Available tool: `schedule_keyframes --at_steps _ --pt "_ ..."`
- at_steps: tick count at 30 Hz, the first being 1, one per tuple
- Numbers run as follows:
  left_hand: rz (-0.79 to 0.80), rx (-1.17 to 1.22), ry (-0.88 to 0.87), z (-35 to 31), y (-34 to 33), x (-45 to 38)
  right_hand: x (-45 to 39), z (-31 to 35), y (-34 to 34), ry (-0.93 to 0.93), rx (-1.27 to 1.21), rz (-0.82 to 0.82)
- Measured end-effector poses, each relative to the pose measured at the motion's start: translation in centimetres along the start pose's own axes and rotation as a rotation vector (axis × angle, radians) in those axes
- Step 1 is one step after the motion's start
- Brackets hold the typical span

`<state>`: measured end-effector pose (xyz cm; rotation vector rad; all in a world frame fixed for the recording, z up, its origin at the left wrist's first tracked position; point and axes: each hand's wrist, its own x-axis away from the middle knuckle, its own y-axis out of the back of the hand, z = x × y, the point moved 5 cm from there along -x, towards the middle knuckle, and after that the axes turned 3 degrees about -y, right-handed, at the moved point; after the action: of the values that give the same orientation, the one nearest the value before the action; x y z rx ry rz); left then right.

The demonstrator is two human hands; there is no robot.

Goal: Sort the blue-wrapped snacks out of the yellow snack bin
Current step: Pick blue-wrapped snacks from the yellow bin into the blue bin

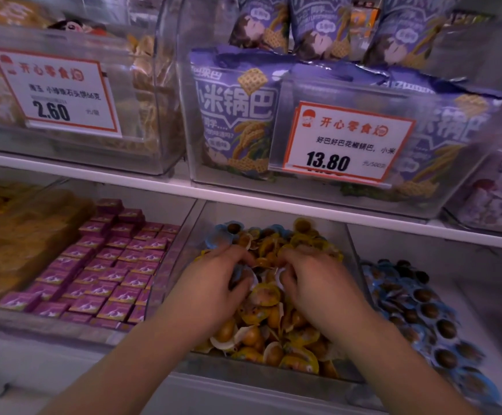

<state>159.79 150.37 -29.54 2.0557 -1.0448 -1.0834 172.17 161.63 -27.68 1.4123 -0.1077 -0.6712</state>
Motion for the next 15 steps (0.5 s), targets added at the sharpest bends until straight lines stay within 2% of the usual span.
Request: schedule_keyframes --at_steps 3,6,7,9,11,13,15 --pt "-0.134 0.179 0.103 0.1 0.9 -0.1 0.1 0.3 0.2 -0.052 -0.032 -0.073" --pt "-0.264 0.573 0.231 -0.2 2.1 -0.4 0.4 -0.4 2.2 -0.222 -0.414 -0.293" --pt "-0.288 0.689 0.248 -0.7 2.3 -0.5 0.4 -0.7 2.4 -0.319 -0.614 -0.301" --pt "-0.307 0.814 0.216 -2.0 2.2 -0.6 0.6 -0.3 1.3 -0.554 -1.194 -0.151" --pt "-0.293 0.775 0.122 -3.6 1.6 -0.2 1.1 2.3 -0.1 -0.710 -1.725 0.135" --pt "-0.258 0.543 0.005 -4.8 0.8 0.4 1.7 3.9 -0.9 -0.793 -1.967 0.277" --pt "-0.215 0.338 -0.119 -5.6 -0.1 0.7 2.0 4.5 -1.0 -0.818 -2.125 0.274"
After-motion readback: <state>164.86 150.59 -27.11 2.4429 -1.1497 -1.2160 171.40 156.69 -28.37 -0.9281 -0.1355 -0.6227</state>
